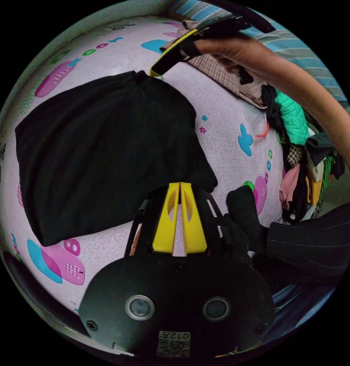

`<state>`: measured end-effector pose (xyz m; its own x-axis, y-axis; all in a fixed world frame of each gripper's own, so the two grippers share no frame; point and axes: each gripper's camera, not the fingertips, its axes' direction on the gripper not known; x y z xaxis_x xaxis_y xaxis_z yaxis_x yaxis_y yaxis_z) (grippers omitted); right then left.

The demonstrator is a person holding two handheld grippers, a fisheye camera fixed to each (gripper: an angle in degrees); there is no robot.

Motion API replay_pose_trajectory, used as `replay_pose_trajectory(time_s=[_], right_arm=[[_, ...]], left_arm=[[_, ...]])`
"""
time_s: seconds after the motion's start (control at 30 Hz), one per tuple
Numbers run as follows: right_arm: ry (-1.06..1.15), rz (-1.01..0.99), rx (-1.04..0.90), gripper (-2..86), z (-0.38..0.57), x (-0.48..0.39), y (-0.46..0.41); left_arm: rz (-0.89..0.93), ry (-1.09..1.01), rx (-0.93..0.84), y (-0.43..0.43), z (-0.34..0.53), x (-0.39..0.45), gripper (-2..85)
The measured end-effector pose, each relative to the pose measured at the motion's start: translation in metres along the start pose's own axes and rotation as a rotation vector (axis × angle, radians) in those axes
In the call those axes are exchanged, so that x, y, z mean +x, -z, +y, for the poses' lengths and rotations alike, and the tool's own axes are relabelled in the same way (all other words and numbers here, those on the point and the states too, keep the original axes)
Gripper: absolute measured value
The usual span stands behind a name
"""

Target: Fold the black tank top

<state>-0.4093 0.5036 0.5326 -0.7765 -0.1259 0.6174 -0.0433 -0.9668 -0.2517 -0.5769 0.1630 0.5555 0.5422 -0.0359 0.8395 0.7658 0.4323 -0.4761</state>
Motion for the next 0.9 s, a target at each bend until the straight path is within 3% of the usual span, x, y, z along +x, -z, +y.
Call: replay_pose_trajectory(time_s=[0.03, 0.13, 0.2, 0.37, 0.47, 0.77, 0.9], right_arm=[[-0.007, 0.075, 0.015, -0.9, -0.001, 0.002, -0.001], [-0.039, 0.032, 0.001, -0.6, -0.001, 0.011, -0.004], [-0.081, -0.046, 0.075, -0.1, 0.007, 0.016, 0.005], [-0.190, -0.420, -0.041, 5.8, 0.031, 0.028, -0.019], [-0.235, -0.534, -0.060, 6.4, 0.037, 0.027, -0.035], [0.105, -0.069, -0.045, 0.7, 0.023, -0.027, -0.043], [0.050, -0.021, -0.031, -0.4, 0.023, -0.023, -0.046]], left_arm=[[-0.006, -0.003, -0.003, 0.000, 0.000, 0.000, 0.9], [-0.036, -0.021, -0.012, -0.002, -0.002, 0.001, 0.9], [-0.025, -0.013, -0.009, -0.003, -0.002, -0.003, 0.8], [-0.013, -0.009, 0.034, 0.006, 0.003, -0.003, 1.0], [-0.027, -0.036, 0.078, 0.011, 0.000, 0.007, 1.0], [-0.033, -0.051, -0.031, -0.015, -0.016, 0.018, 0.8], [0.020, -0.034, -0.040, -0.010, -0.014, 0.013, 0.8]])
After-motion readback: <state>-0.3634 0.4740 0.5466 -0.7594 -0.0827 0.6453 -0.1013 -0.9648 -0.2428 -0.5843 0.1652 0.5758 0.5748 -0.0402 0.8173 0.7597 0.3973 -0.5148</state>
